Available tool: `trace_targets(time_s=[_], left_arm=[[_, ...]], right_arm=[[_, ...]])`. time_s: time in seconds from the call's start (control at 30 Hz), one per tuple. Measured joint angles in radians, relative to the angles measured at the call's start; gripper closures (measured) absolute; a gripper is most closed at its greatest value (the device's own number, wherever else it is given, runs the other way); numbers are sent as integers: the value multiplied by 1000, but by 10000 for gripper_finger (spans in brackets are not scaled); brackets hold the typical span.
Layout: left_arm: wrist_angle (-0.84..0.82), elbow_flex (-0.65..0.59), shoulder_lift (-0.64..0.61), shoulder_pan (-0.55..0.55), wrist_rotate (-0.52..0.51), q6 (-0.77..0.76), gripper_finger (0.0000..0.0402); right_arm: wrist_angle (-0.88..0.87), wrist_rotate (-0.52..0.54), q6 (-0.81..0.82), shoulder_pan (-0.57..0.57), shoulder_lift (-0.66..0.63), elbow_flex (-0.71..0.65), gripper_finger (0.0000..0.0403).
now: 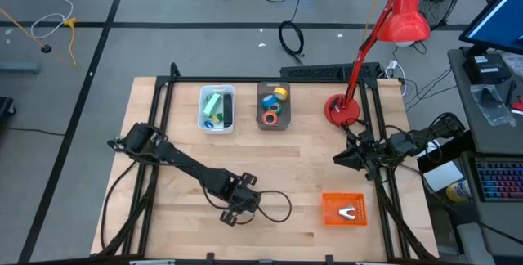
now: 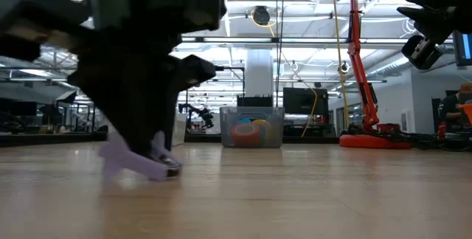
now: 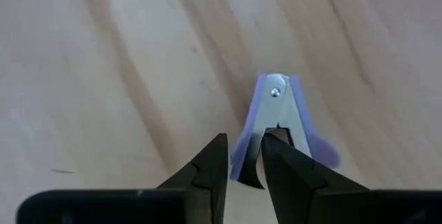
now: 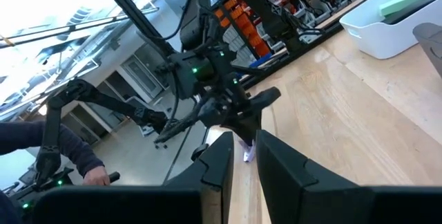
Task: Pick and place Stapler, Stapler remover, tape
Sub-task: Put the violet staple remover into the orange bin
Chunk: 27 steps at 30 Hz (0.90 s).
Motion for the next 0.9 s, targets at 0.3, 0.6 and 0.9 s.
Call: trace_targets(time_s=[0.3, 0.6, 0.9], left_arm=[[-5, 9, -6, 30, 11, -27, 309], [4, 12, -6, 30, 11, -27, 309], [29, 13, -6, 30, 14, -30, 309]], right_arm=[[0, 0, 8, 0, 0, 0, 349], [0, 0, 15, 0, 0, 0, 349], [0, 0, 15, 0, 0, 0, 349]])
